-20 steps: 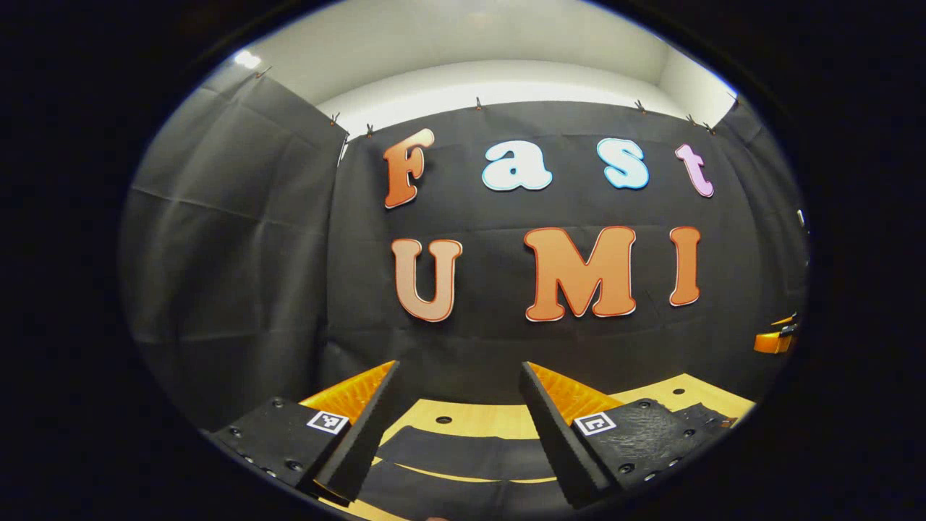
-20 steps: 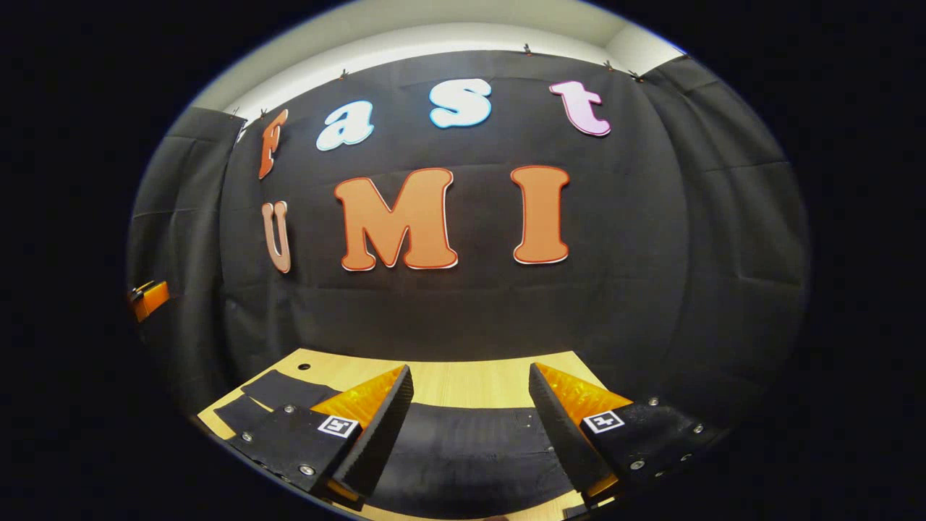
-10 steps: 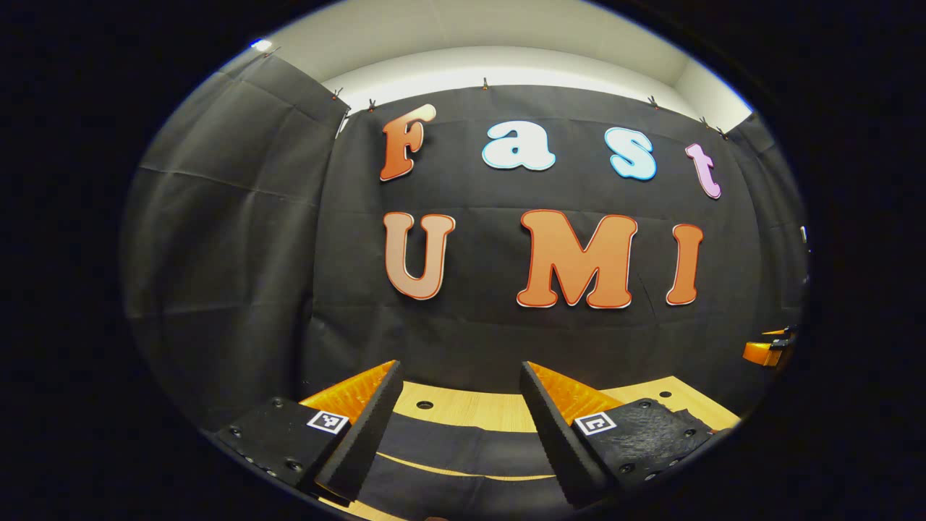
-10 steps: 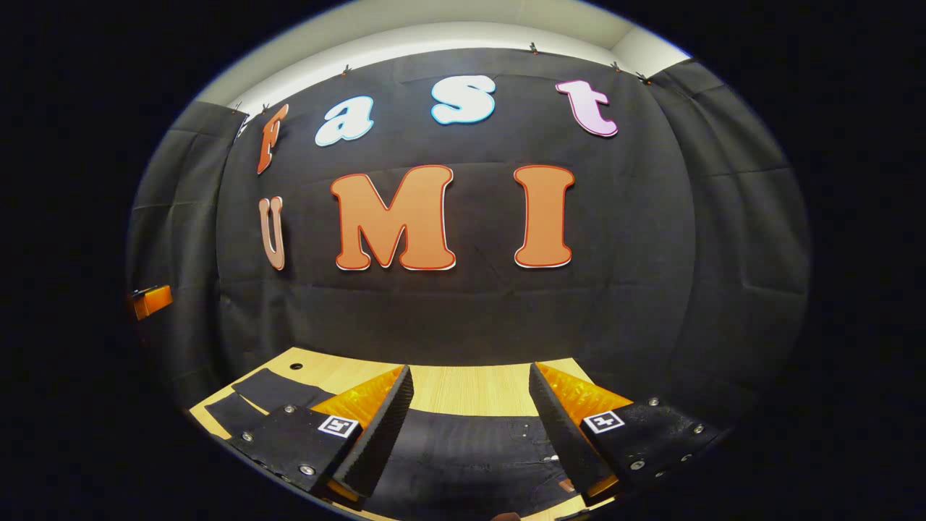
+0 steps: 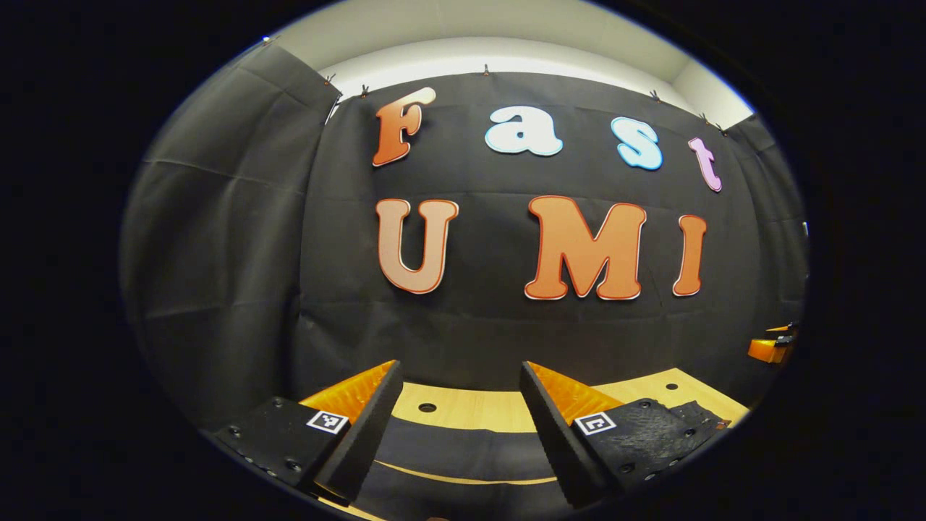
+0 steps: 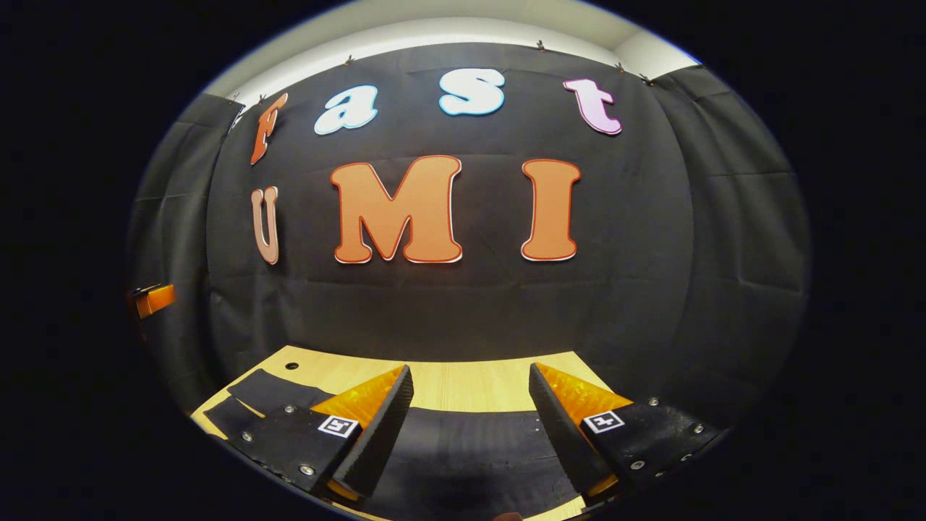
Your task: Grasp the waist and the cuffs of the jeans and fold them to make the two legs overlap; first hold the waist and fold one-third of the jeans toward the cuffs, then hold the cuffs and fold the remaining one-third in the same direction to finish folding.
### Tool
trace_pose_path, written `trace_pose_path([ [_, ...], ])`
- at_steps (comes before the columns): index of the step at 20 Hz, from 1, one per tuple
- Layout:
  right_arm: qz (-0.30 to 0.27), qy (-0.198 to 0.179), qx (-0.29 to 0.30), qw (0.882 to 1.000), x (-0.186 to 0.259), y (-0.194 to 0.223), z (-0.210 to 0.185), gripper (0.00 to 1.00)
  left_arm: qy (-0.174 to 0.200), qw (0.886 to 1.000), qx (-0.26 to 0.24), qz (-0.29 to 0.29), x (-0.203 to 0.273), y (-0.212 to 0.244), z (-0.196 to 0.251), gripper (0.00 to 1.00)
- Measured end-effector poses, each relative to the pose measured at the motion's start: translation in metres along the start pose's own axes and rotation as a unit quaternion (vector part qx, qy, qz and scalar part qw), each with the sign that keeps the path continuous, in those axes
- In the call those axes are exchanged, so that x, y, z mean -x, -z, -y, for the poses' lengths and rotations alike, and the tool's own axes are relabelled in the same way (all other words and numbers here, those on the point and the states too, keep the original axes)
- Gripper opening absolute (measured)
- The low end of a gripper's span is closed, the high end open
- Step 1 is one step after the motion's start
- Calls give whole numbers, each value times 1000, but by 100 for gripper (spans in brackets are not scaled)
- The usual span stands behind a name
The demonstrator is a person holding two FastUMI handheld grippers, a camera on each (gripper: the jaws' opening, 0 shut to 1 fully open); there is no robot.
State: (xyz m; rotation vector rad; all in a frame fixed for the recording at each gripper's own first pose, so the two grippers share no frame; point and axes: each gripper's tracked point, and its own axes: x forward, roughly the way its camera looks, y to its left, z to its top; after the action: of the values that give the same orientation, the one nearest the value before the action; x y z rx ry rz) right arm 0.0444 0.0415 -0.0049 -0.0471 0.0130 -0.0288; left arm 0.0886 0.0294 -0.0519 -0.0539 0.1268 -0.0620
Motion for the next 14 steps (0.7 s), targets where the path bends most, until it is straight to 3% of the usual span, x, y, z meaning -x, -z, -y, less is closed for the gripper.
trace_pose_path([
  [3, -10, -11, 0, 1000, -5, 7, -13, 97, -8, 1000, 11, -22, 0, 15, -19, 98],
  [8, -28, -33, -11, 999, -11, 21, -36, 100, -18, 989, 103, -100, 5, 78, -50, 98],
  [10, -41, -40, -21, 998, -12, 28, -42, 97, -33, 978, 150, -144, 14, 113, -65, 98],
  [12, -51, -44, -34, 997, -14, 34, -47, 98, -79, 960, 202, -176, 26, 149, -96, 98],
  [14, -62, -50, -47, 996, -15, 40, -52, 97, -106, 929, 283, -213, 34, 184, -111, 95],
])
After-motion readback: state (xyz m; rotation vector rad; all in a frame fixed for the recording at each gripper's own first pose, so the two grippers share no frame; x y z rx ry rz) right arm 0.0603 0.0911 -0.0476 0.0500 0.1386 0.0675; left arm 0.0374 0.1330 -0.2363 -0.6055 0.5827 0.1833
